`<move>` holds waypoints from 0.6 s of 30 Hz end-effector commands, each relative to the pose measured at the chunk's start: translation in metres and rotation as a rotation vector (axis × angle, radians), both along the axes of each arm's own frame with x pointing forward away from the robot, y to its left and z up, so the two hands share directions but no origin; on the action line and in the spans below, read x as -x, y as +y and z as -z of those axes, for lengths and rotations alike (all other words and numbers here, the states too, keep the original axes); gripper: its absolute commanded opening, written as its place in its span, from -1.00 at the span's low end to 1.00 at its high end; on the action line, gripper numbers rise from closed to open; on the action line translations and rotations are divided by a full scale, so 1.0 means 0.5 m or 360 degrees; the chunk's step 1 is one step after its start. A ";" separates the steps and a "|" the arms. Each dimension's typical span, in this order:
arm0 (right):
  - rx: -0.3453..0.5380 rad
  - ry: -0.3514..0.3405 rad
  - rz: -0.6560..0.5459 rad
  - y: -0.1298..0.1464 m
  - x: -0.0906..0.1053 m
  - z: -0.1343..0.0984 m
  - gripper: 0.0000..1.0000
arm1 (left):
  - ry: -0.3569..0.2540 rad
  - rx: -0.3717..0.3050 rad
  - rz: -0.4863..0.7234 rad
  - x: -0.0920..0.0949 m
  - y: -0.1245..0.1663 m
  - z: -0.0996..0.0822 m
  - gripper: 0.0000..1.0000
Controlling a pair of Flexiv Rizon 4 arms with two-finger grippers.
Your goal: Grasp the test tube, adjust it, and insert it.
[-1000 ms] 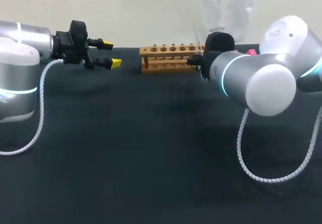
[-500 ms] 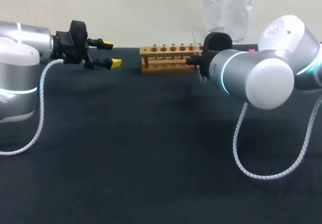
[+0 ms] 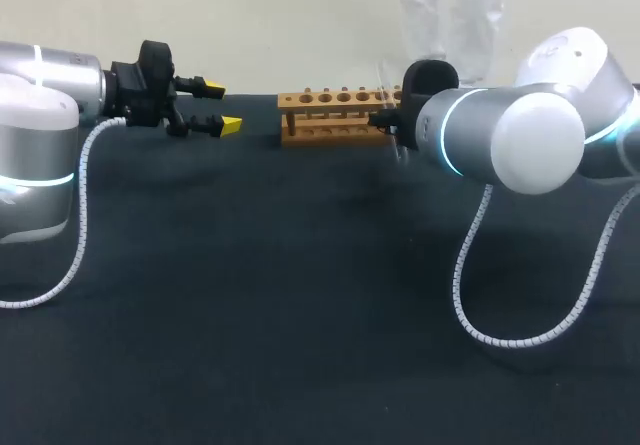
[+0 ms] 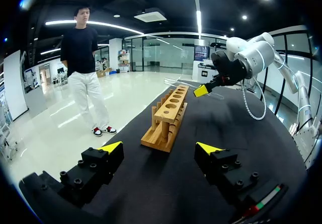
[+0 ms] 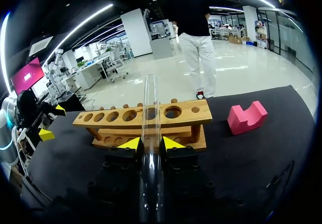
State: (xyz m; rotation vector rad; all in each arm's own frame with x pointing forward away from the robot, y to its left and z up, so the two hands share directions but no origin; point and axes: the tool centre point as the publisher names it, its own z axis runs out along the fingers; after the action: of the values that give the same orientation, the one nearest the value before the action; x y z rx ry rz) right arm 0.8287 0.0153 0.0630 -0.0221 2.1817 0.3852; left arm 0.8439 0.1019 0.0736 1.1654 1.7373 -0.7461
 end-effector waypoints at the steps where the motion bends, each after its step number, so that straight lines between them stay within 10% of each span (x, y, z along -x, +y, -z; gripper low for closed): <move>1: 0.0010 0.0041 -0.0012 0.001 -0.009 0.003 -1.00 | -0.0010 0.0006 -0.0003 0.003 0.001 0.002 1.00; 18: 0.0005 0.0151 -0.0035 0.002 -0.007 0.028 -1.00 | -0.0010 0.0006 -0.0003 0.003 0.001 0.002 1.00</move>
State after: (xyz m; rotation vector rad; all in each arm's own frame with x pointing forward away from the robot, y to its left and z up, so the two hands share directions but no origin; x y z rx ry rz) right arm 0.8296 0.0160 0.0504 -0.0289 2.2677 0.4062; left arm 0.8439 0.1019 0.0736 1.1654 1.7373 -0.7461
